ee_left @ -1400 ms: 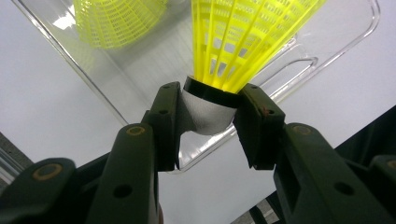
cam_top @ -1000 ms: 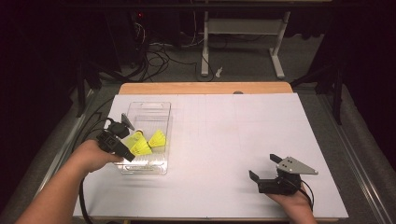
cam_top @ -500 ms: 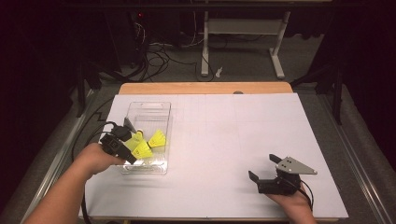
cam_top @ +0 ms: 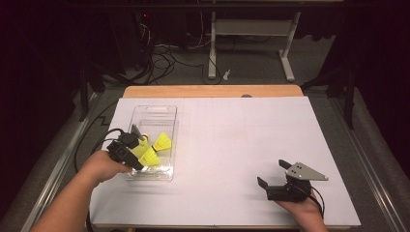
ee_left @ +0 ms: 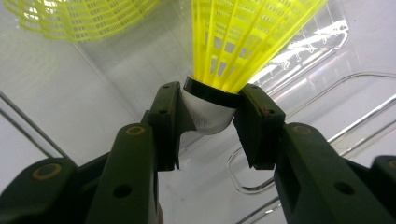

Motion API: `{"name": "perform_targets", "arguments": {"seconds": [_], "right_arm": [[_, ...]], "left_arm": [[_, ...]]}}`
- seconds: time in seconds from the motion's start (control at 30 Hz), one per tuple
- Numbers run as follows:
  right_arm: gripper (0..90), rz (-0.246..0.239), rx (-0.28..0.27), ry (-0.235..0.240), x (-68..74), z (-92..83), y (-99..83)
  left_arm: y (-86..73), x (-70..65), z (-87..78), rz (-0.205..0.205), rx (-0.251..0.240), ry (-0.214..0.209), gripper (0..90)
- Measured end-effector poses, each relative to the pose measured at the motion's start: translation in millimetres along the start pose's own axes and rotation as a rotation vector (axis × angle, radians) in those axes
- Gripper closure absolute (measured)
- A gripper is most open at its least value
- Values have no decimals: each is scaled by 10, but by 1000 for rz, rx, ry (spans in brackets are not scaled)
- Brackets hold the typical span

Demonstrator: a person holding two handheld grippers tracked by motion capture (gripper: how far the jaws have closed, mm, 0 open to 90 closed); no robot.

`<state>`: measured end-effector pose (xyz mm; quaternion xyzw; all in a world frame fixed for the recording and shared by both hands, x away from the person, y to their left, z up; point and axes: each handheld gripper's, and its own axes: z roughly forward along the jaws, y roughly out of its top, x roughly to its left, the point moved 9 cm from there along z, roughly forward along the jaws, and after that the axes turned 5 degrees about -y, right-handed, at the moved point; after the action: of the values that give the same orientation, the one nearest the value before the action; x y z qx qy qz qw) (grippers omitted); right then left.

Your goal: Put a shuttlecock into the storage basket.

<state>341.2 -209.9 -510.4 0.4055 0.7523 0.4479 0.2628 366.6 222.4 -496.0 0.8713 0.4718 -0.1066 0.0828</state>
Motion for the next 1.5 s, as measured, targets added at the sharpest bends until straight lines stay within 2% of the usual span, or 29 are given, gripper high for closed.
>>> {"name": "perform_targets", "arguments": {"seconds": [0.63,0.7,0.83,0.97,1.07,1.13,1.17,1.2,1.23,1.33,1.5], "right_arm": [[32,-4,-6,7,15,-4,8],[32,-7,-9,8,22,-7,15],[31,-3,-12,9,19,-9,18],[31,-3,-15,8,16,-14,24],[30,-4,-16,9,17,-14,25],[29,-5,-18,10,16,-15,28],[29,-4,-18,10,16,-17,28],[28,-3,-18,10,17,-19,28],[27,-3,-19,11,19,-20,30],[23,-3,-23,12,26,-23,36],[4,-5,-31,19,39,-27,52]], "left_arm": [[-17,-18,-1,-7,-10,-18,610],[-16,-31,-2,-5,-8,-34,571],[-12,-50,3,2,-3,-38,516],[-4,-58,0,-3,-7,-37,500],[9,-57,-22,-12,-16,-28,459],[16,-71,-34,-29,-17,-43,427],[21,-81,-42,-22,-18,-41,417],[11,-97,-54,-39,-8,-42,413],[30,-90,-58,-20,-16,-29,402],[61,-132,-100,-12,-23,-22,362],[105,-196,-164,1,-22,19,292]]}}
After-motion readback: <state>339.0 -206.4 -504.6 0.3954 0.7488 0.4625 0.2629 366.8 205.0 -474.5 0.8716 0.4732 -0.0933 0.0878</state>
